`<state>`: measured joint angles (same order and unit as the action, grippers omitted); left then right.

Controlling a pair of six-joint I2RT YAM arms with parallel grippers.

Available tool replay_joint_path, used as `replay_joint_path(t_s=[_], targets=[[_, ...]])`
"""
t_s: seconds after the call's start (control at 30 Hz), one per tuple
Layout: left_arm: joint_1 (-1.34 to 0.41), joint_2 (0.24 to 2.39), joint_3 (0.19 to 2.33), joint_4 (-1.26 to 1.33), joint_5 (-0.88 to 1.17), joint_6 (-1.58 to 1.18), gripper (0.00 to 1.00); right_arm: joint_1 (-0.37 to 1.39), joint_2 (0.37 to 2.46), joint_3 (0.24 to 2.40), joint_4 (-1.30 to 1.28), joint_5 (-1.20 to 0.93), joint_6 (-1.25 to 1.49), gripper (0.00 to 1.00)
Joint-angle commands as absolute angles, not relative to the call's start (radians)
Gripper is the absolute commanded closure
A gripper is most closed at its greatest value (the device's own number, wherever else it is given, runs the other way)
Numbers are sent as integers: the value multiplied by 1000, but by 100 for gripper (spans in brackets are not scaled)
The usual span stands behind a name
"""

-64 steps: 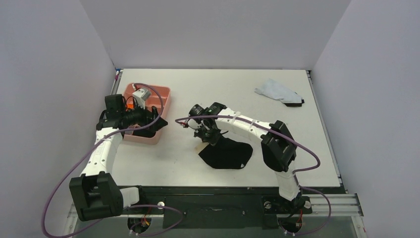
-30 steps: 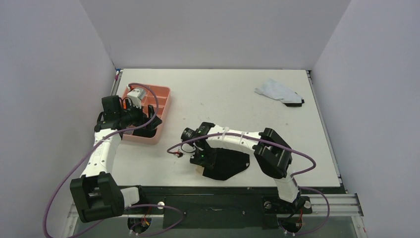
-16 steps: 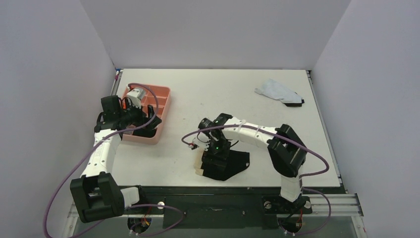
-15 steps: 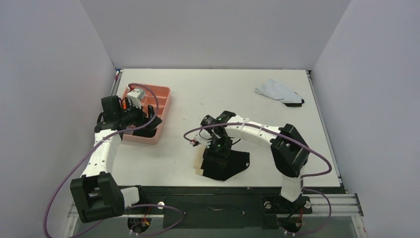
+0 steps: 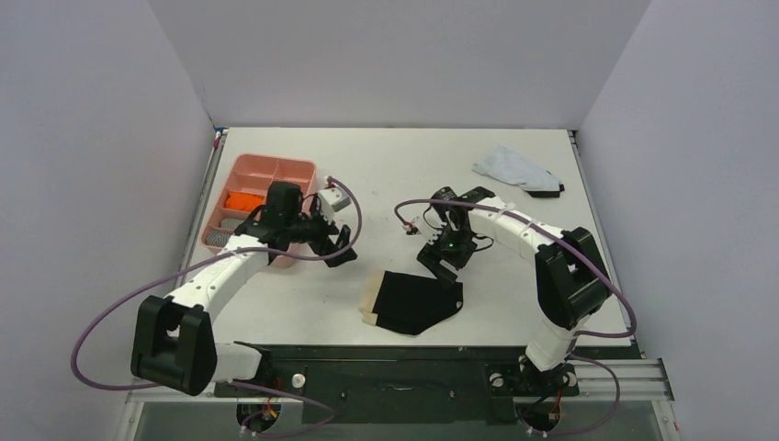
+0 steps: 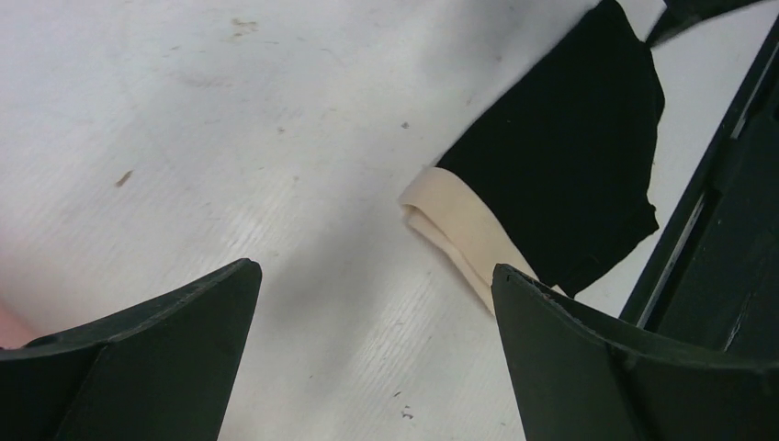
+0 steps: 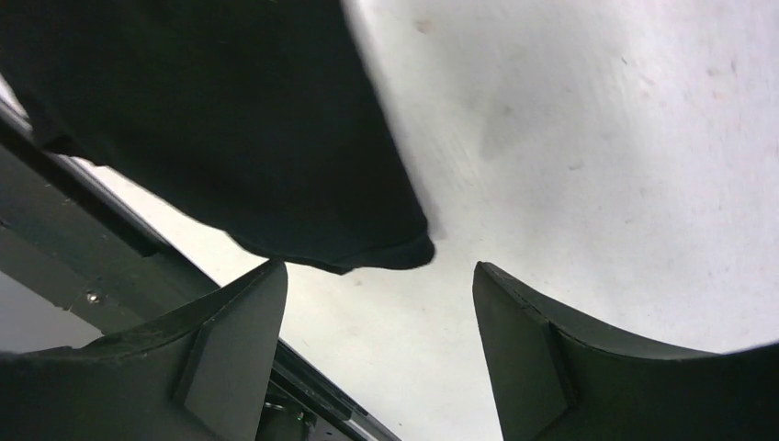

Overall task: Roll the underwear
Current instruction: Move the underwear to the center of the board.

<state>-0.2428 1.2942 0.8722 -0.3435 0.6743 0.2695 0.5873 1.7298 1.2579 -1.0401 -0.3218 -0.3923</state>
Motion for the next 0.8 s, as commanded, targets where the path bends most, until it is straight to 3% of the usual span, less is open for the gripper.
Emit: replay_joint_path(t_s=[0.0, 0.4, 0.77], targets=[[-414, 1334, 915, -305, 564, 351, 3, 522, 1689, 1208, -977, -323, -390, 30], [-839, 1460, 889, -265, 355, 481, 3, 512, 1759, 1161, -853, -204, -329, 30], [-876, 1573, 918, -319, 369, 466, 3, 510, 1801, 1151, -775, -10, -285, 30]])
